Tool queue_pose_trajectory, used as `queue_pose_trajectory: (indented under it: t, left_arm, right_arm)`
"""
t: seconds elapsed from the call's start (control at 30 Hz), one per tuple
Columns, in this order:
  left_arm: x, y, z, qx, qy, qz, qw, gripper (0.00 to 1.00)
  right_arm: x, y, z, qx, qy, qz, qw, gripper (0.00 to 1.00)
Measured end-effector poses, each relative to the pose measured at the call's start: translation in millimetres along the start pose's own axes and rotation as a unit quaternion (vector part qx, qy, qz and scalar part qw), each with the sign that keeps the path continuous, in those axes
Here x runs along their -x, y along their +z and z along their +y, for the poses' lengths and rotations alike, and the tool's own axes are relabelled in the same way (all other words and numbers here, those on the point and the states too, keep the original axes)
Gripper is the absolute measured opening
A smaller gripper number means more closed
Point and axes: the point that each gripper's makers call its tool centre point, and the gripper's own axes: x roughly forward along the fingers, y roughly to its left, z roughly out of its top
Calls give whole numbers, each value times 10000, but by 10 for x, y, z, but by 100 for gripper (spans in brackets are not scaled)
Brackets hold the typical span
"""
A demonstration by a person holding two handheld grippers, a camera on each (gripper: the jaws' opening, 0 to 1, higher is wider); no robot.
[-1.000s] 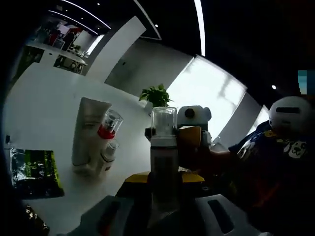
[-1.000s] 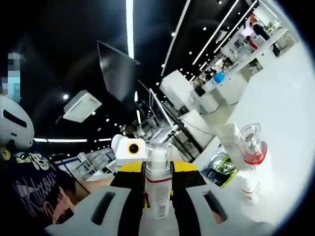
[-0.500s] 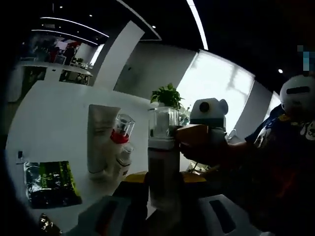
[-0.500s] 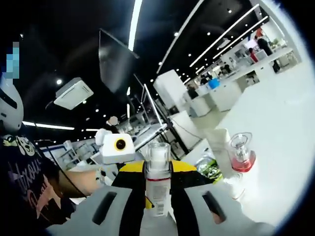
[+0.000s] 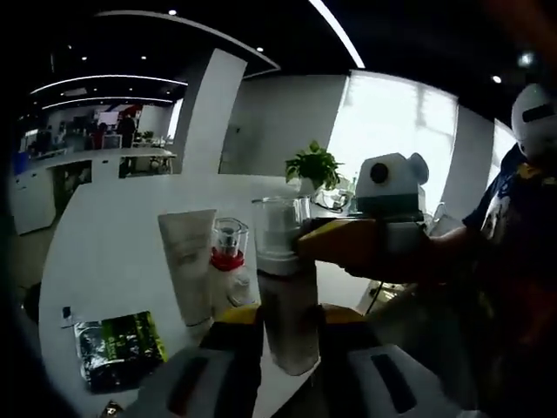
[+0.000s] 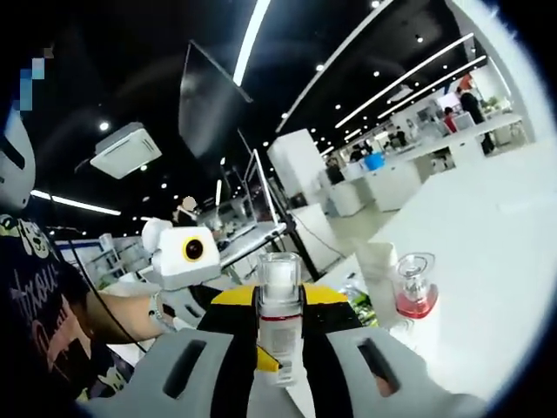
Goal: Arrange the skincare products in the storage area until every visible bottle or jar stands upright without overlapping.
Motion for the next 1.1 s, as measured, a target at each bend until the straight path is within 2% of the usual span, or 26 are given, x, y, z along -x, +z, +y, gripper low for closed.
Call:
queue_pose_trajectory:
  t: [0.07,0.23,0.3,0.33,0.37,0.4,0.53,0.63,0.73,0.9,1.03,1.1]
  left_arm:
    - [16,-4,-22,201,-186,-82,9996,24]
    - [38,6,-36,234,-242,-110,9994,23]
    - [28,7,-45,242,-249,-114,9993,23]
    - [24,29,-61,214,-275,-172,9992,23]
    - [20,15,-57,230,-262,-136,9993,23]
    - [13,25,-73,190,-281,-186,9993,24]
    - [-16,-15,-62,3,-198,-126,9997,24]
    - [-21,-23,-30,-25,-149,-89,9998,24]
    - [-14,-45,48,107,3,-12,9999,24]
    - [52,-20,237,340,417,-105,9985,25]
    - [94,46,316,569,557,-307,9964,26]
    - [111,83,339,800,578,-429,9942,27]
  right_arm:
    - [2,-7,17,-85,50,-6,10000,17]
    - [-23,-10,44,-306,239,-77,9992,17]
    - [-51,-55,53,-345,267,22,9990,18]
    - [-58,-112,60,-334,285,179,9989,20]
    - [-74,-103,53,-277,258,143,9992,21]
    - [-76,-166,68,-231,275,334,9988,20]
    - [-76,-180,80,463,161,408,9980,19]
    - [-84,-189,80,645,99,444,9969,18]
    - [-60,-189,-76,989,-293,505,9934,18]
    - [27,-195,-368,996,-1013,616,9879,18]
    - [44,-247,-444,1152,-1243,827,9821,18]
    - [45,-274,-458,1462,-1337,979,9753,19]
